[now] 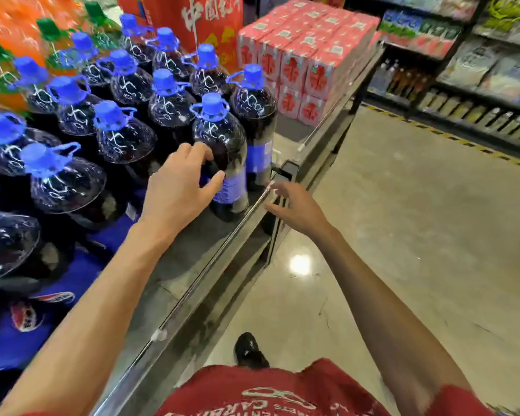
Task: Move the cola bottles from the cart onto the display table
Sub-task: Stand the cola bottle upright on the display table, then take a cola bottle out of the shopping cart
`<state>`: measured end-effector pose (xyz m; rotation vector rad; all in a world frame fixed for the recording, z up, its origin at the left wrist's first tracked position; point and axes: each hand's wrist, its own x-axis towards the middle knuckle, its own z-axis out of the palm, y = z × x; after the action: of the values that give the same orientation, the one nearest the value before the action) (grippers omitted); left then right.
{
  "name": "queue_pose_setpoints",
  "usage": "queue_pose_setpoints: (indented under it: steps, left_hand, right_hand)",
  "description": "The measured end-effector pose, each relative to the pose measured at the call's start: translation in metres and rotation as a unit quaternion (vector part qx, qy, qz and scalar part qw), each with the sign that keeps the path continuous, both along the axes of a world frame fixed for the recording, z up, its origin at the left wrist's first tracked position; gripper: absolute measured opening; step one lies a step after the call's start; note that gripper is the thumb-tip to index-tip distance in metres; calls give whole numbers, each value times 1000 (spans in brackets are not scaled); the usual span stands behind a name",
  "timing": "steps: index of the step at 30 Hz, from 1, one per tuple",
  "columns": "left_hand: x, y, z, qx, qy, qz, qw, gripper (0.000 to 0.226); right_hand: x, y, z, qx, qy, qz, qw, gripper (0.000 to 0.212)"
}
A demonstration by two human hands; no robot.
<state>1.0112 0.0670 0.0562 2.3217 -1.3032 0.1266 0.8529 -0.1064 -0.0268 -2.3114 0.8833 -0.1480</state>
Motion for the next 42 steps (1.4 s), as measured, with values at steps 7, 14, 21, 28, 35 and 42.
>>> queue_pose_setpoints:
  steps: [7,14,21,28,35,42]
  left_hand:
    - [-71,-30,7,295,-105,-162,936,50]
    - [-181,-51,15,331,-172,-303,877,62]
    - [-315,-47,18,301,-240,-411,826,58]
    - [-437,-40,16,277,-295,-492,771,62]
    - [-563,-11,13,258,-326,-594,689,65]
    - [-670,7,-2,247,-338,-666,617,60]
  right_hand:
    - [-95,14,39,-65,238,5,969,68]
    - [-221,69,58,-76,271,-116,953,69]
    - [-364,136,73,-67,279,-256,923,68]
    - [-492,219,72,-18,297,-384,874,67]
    - [-586,293,72,30,283,-489,824,58]
    - [-667,333,65,83,297,-538,784,66]
